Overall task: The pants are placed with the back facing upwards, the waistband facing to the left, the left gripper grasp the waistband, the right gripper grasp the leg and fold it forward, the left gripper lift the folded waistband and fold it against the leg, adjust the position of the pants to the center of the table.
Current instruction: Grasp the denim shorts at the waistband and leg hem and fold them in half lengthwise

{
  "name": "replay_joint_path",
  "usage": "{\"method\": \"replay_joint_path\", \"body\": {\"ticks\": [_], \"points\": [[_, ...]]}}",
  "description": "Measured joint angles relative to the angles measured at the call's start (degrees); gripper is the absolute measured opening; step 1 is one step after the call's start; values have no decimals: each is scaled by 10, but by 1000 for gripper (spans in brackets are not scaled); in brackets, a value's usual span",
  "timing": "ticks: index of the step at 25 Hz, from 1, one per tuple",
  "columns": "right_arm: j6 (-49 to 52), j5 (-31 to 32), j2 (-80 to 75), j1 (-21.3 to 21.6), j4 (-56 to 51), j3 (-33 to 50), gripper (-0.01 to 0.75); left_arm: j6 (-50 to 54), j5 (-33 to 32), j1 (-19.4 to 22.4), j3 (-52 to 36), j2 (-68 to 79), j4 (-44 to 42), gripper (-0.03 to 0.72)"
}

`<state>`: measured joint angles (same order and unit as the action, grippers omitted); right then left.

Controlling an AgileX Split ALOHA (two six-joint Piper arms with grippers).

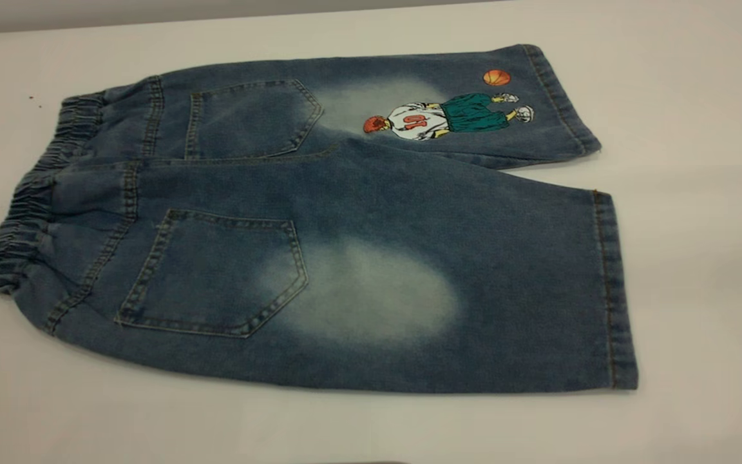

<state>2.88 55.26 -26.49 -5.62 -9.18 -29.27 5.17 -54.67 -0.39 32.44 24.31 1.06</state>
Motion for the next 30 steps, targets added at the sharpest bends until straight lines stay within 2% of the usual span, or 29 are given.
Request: {"method": "replay_joint_path", "body": {"ticks": [7, 14, 21, 30], "points": [[-48, -122, -229, 0, -72, 0, 519, 69, 145, 0, 0, 258, -57, 570], [-170, -224, -372, 0, -223, -1, 528, 112, 265, 1, 33, 513, -75, 570], [-276, -273, -423, 0, -337, -2, 528, 120, 313, 6, 117, 705, -103, 570], [-308, -293, -424, 0, -372, -2, 528, 119, 344, 6, 166, 856, -103, 570]]}}
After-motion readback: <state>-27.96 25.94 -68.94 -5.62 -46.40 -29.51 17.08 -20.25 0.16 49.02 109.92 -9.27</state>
